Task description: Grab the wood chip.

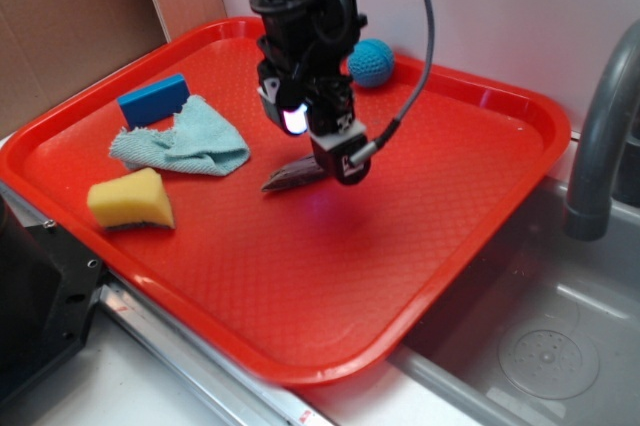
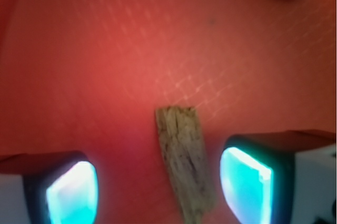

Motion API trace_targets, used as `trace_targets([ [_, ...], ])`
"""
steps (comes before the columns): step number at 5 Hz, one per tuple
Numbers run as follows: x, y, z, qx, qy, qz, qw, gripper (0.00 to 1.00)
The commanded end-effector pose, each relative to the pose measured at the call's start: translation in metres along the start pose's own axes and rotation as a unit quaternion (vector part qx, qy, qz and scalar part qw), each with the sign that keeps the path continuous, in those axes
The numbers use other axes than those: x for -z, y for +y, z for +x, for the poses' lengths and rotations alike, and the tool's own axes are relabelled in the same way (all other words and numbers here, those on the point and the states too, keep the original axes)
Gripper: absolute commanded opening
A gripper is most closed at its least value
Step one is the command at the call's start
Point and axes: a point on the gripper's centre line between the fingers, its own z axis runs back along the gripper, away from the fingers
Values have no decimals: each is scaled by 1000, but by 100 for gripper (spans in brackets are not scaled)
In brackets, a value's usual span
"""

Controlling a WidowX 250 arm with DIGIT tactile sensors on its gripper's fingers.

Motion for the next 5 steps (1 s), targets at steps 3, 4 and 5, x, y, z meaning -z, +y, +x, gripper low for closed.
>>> trace_targets([
  [3, 21, 7, -3, -33, 20, 65, 997, 0],
  [4, 22, 5, -5, -32, 20, 69, 997, 0],
  [5, 22, 6, -5, -31, 19, 76, 996, 0],
])
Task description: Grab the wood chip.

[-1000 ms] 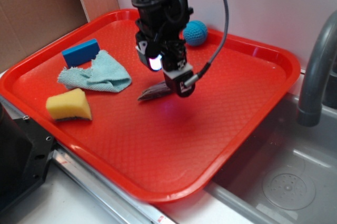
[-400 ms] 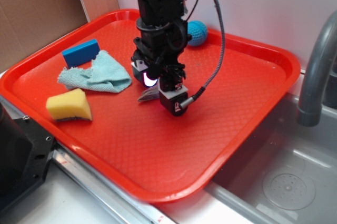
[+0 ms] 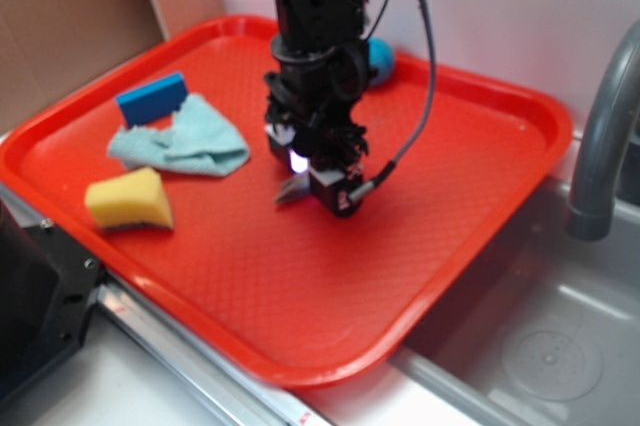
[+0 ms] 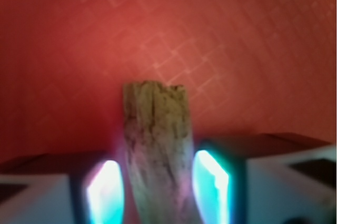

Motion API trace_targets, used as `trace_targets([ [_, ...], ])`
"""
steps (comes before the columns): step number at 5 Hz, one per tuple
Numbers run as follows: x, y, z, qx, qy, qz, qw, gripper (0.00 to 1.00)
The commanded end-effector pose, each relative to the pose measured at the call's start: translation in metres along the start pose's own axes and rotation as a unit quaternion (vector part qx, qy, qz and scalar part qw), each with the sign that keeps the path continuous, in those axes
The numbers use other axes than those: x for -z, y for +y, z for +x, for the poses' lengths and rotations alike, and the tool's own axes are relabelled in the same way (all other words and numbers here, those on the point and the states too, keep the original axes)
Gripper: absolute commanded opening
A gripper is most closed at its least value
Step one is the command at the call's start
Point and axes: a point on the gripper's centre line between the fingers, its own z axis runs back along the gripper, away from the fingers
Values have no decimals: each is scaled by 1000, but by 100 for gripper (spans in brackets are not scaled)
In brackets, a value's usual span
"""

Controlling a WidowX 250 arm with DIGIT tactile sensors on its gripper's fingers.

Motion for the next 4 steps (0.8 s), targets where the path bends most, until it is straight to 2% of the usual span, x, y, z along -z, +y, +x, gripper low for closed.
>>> trace_targets([
  [1, -13, 9, 5, -38, 23, 6, 999, 0],
  [2, -56, 13, 11, -68, 22, 0, 997, 0],
  [4, -151, 20, 7, -125, -30, -28, 991, 0],
])
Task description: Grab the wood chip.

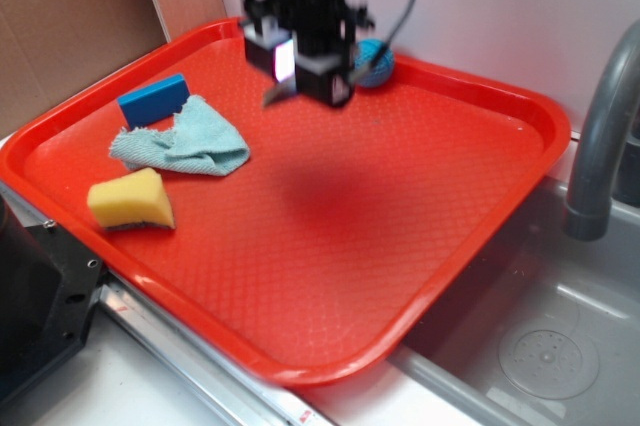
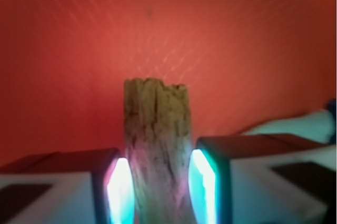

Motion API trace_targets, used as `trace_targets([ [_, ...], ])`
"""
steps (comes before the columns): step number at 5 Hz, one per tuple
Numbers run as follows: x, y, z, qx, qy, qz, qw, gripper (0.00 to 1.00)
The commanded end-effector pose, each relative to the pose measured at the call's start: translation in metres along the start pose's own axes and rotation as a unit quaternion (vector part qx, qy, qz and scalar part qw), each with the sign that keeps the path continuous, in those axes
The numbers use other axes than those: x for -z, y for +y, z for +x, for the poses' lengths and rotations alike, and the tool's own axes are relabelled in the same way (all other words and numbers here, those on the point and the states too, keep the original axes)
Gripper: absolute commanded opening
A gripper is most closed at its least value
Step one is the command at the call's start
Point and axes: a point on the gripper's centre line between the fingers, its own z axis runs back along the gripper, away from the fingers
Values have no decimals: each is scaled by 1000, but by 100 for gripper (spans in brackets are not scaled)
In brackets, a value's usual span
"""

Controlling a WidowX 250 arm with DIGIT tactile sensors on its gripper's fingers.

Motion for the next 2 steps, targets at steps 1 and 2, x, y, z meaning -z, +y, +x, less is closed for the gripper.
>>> trace_targets([
  [1, -90, 20, -16, -62, -68, -57, 994, 0],
  [2, -89, 30, -16, -64, -35, -47, 996, 0],
])
